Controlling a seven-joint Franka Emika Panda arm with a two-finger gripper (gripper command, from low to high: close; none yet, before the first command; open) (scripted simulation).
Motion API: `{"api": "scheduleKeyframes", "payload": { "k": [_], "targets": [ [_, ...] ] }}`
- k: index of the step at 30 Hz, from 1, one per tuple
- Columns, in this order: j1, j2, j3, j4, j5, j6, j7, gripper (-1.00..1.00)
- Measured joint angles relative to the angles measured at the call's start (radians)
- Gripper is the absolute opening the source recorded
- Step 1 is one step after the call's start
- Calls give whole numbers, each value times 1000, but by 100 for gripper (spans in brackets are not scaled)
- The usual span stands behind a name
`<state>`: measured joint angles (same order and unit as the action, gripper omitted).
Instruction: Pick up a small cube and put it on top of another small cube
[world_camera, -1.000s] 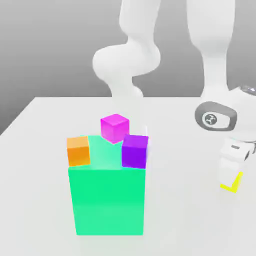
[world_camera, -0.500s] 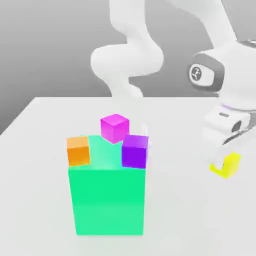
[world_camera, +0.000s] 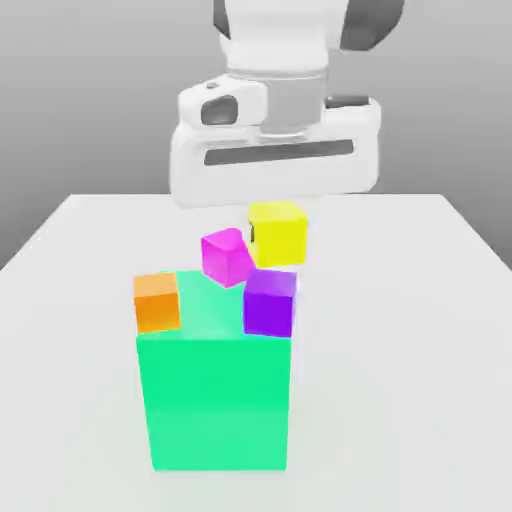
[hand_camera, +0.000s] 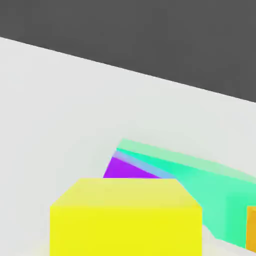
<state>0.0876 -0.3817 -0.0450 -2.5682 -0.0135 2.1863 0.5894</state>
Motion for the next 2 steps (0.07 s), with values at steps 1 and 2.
{"api": "scheduleKeyframes", "payload": {
  "k": [1,2],
  "targets": [
    [0,0,0,0,0,0,0,100],
    [0,0,0,0,0,0,0,100]
  ]
}}
